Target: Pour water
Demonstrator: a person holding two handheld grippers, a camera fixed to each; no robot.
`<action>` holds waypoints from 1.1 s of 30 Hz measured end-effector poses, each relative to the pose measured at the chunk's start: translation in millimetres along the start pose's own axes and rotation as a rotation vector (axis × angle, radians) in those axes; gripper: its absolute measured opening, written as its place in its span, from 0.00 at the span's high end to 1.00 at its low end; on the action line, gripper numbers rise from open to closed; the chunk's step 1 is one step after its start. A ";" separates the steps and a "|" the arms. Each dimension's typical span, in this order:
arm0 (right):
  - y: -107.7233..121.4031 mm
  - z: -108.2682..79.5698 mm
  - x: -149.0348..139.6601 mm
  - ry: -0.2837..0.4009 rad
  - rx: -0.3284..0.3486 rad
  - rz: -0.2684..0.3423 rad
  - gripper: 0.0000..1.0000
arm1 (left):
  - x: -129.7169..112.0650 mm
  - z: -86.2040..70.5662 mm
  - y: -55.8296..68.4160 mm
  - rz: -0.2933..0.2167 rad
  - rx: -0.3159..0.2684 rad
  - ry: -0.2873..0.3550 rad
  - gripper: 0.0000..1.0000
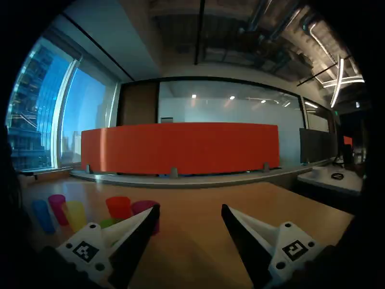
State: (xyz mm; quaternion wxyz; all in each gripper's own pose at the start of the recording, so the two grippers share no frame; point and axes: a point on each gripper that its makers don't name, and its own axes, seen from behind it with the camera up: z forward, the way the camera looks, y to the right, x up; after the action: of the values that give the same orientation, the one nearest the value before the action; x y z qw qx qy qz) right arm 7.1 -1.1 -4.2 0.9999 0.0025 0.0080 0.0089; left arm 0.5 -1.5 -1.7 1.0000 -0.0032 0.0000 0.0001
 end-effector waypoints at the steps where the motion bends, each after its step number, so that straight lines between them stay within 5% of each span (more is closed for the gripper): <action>1: 0.2 0.2 -1.1 -0.002 -0.001 0.000 0.01 | 0.0 0.1 0.0 0.000 0.000 0.000 0.13; 33: 2.9 1.7 -5.8 -0.017 -0.006 -0.018 0.01 | -0.4 0.0 -0.2 0.000 0.000 0.000 0.13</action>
State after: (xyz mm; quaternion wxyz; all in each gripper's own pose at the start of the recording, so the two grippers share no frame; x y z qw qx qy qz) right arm 1.2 1.7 -2.4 1.0000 -0.0005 -0.0006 0.0001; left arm 0.1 -1.7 -1.7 1.0000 -0.0031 0.0000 0.0000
